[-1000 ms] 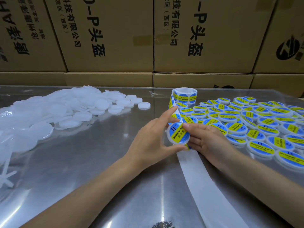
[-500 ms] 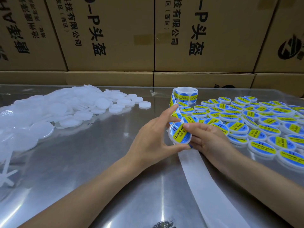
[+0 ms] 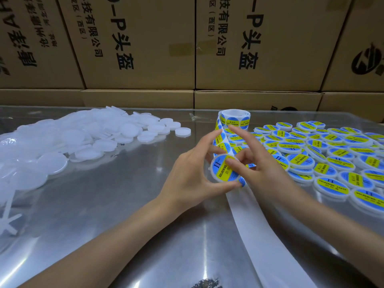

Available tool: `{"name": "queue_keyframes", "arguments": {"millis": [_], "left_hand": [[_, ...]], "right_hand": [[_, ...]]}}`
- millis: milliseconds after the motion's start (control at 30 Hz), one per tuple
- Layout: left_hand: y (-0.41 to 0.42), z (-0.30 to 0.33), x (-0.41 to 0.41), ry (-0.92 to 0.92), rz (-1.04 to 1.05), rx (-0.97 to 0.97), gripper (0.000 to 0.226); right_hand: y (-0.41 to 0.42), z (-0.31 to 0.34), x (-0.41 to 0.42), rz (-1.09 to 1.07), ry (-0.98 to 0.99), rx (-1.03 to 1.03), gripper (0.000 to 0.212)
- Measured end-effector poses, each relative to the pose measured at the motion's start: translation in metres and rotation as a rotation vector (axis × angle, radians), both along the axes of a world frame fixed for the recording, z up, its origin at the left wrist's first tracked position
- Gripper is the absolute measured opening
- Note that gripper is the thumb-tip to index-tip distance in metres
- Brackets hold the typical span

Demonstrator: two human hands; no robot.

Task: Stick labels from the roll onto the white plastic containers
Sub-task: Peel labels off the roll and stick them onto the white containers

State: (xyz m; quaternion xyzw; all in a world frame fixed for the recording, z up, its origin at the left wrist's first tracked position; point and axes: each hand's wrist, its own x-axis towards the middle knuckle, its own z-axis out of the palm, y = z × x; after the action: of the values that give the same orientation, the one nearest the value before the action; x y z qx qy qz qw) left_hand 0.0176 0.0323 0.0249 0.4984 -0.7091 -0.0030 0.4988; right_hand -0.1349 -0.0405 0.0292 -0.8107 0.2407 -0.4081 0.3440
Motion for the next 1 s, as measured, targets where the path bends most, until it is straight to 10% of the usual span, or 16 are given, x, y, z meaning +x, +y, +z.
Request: {"name": "queue_keyframes", "arguments": {"millis": [100, 300, 633, 1000], "left_hand": [[0.0, -0.001, -0.001, -0.032, -0.008, 0.0, 0.094], [0.002, 0.0, -0.003, -0.104, -0.016, -0.025, 0.087], [0.002, -0.002, -0.009, -0.217, -0.025, 0.04, 0.068], [-0.007, -0.006, -0.004, -0.286, -0.073, -0.163, 0.025]], "right_hand": [[-0.003, 0.004, -0.005, 0.071, 0.032, 0.115, 0.068], [0.009, -0.003, 0.003, 0.086, 0.075, 0.157, 0.015], [0.01, 0.001, 0.003, -0.032, -0.043, 0.54, 0.069], [0.005, -0.001, 0.008, -0.045, -0.2, 0.886, 0.043]]}}
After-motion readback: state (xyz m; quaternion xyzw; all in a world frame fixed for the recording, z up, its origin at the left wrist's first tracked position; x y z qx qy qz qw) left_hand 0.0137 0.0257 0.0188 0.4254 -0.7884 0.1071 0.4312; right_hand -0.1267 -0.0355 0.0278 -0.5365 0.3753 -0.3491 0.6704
